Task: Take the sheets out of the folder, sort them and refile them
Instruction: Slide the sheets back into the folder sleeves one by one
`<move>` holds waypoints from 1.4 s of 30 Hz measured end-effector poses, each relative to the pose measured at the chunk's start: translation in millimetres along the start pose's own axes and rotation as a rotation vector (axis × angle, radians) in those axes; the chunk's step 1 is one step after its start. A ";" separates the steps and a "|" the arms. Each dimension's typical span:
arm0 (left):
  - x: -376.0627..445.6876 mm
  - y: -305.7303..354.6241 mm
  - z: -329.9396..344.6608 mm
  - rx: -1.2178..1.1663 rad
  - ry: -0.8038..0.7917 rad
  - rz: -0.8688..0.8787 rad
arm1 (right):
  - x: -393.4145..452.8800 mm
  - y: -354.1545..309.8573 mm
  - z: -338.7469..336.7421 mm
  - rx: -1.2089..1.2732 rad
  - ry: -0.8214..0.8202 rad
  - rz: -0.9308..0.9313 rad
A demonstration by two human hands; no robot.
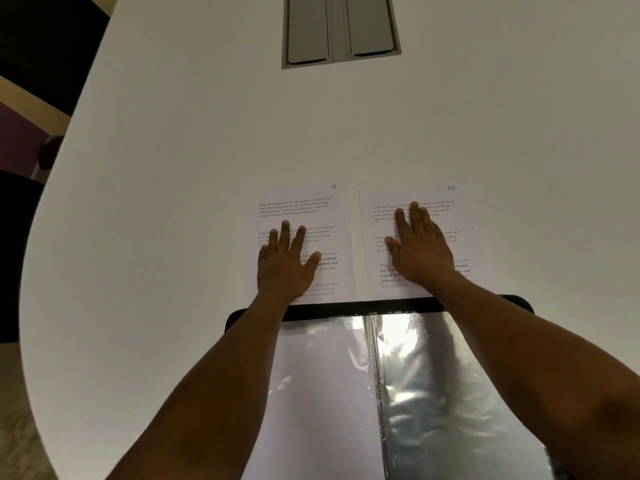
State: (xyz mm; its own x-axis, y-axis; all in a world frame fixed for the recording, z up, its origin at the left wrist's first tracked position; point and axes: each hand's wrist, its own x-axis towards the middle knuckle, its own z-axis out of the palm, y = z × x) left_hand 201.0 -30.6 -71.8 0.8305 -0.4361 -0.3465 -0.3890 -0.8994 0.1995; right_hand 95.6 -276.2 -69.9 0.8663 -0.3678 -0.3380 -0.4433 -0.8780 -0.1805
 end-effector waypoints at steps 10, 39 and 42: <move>21.7 13.6 -1.3 -0.095 0.099 -0.036 | 43.1 -5.3 -21.7 0.020 0.068 0.012; 14.6 -41.0 -48.5 -0.749 0.092 -0.687 | 11.3 -126.3 -12.8 0.584 0.005 0.389; 14.5 -39.6 -49.3 -0.757 0.123 -0.633 | 11.0 -121.7 -11.2 0.653 0.079 0.281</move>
State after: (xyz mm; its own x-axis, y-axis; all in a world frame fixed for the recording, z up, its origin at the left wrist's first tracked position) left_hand 248.1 0.3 -39.5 0.8496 0.1623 -0.5019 0.4614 -0.6898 0.5579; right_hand 161.7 -176.9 -41.4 0.7020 -0.5964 -0.3893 -0.6782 -0.3927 -0.6212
